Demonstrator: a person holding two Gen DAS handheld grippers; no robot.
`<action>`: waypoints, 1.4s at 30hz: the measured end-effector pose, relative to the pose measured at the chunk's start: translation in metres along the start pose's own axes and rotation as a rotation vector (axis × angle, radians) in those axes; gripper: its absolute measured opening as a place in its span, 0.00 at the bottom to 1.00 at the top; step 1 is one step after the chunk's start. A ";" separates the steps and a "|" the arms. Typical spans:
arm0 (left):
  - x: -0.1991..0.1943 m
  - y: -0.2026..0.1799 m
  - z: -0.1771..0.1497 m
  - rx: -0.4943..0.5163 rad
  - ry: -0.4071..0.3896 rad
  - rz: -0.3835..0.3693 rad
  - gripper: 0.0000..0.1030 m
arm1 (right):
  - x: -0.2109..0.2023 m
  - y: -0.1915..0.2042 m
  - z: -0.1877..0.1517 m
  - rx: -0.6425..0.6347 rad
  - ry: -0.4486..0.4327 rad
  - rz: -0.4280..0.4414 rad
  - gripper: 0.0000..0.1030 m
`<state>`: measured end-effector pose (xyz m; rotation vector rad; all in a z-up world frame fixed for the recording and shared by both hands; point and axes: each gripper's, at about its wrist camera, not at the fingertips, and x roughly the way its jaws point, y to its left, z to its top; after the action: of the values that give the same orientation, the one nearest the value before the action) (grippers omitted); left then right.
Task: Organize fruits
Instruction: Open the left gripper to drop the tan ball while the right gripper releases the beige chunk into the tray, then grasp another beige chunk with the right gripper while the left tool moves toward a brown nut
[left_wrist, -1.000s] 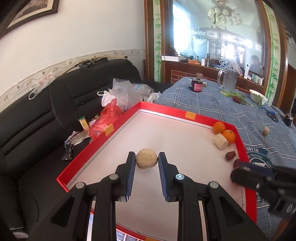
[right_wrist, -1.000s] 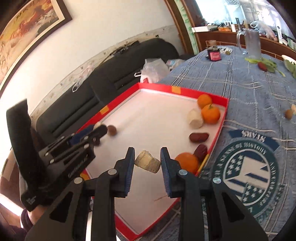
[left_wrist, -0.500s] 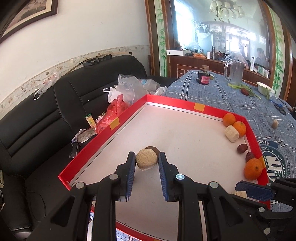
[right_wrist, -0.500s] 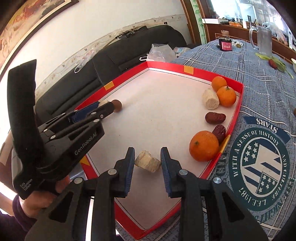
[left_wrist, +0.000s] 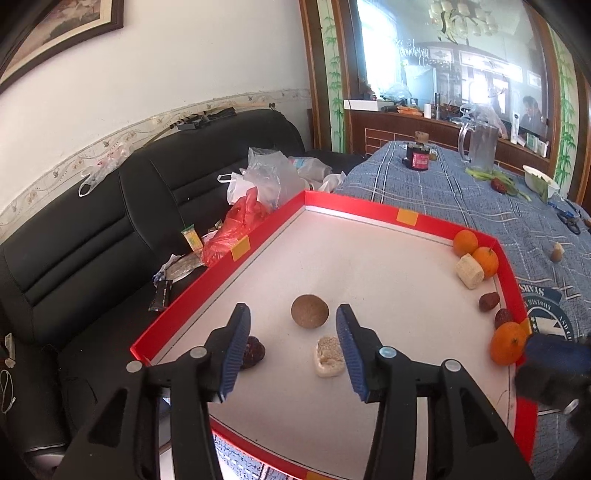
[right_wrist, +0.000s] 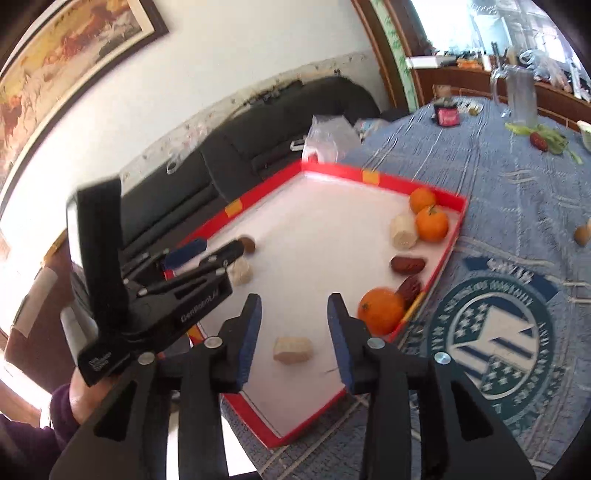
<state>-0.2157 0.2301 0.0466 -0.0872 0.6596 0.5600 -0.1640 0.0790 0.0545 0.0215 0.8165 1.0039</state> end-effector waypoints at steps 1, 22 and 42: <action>-0.001 -0.001 0.001 -0.002 -0.005 -0.001 0.51 | -0.010 -0.005 0.003 0.004 -0.031 -0.017 0.43; -0.044 -0.121 0.024 0.207 -0.079 -0.235 0.70 | -0.060 -0.267 0.067 0.431 -0.018 -0.499 0.46; -0.018 -0.217 0.047 0.316 -0.006 -0.304 0.71 | -0.065 -0.297 0.062 0.451 0.009 -0.573 0.21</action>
<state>-0.0890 0.0493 0.0735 0.1092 0.7059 0.1597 0.0762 -0.1160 0.0270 0.1603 0.9713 0.2707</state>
